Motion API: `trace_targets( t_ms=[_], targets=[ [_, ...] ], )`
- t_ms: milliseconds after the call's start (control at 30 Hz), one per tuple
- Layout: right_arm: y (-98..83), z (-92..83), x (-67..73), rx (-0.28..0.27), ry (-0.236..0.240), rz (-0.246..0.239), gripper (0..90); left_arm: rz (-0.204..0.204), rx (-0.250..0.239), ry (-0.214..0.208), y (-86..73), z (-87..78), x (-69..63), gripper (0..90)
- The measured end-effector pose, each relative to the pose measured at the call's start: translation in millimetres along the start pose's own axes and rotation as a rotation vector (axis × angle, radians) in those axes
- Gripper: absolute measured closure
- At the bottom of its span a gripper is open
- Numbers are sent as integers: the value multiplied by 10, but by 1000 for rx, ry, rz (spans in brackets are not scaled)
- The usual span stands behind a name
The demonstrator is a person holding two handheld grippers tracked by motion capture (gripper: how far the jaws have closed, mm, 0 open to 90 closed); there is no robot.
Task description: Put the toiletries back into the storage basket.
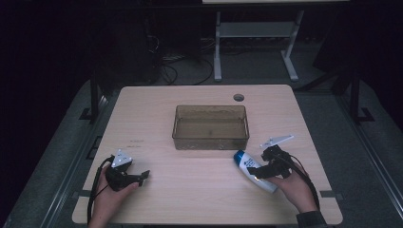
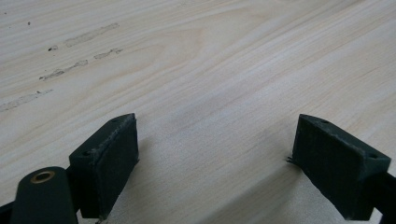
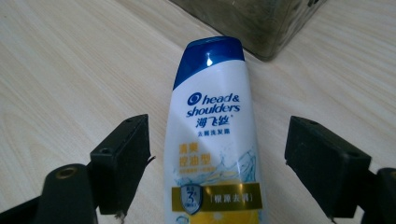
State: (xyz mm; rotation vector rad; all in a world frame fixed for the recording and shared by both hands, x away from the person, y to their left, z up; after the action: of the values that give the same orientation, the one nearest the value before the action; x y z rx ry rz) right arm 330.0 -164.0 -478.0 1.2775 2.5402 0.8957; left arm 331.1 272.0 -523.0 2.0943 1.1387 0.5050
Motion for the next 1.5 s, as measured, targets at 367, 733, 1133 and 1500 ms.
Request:
trace_targets(
  t_ms=[367, 733, 1133, 1500],
  targets=[
    [149, 217, 42, 47, 7, -32, 214, 0, 0, 0, 0, 0, 0, 132],
    [196, 445, 31, 142, -28, -73, 204, 0, 0, 0, 0, 0, 0, 132],
    [126, 530, 23, 217, -53, -84, 221, 0, 0, 0, 0, 0, 0, 132],
    [122, 536, 45, 237, -57, -106, 319, 0, 0, 0, 0, 0, -1, 133]
  ],
)
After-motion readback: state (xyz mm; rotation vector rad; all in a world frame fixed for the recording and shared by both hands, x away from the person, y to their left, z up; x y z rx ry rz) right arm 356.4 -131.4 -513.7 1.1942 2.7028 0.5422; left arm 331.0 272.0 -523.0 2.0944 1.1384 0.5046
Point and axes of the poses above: each handheld gripper's, and its own axes: z roughly forward along the jaws, y roughly out of its top, x roughly to its left, the point moved 7 cm from there along z, roughly forward along the jaws
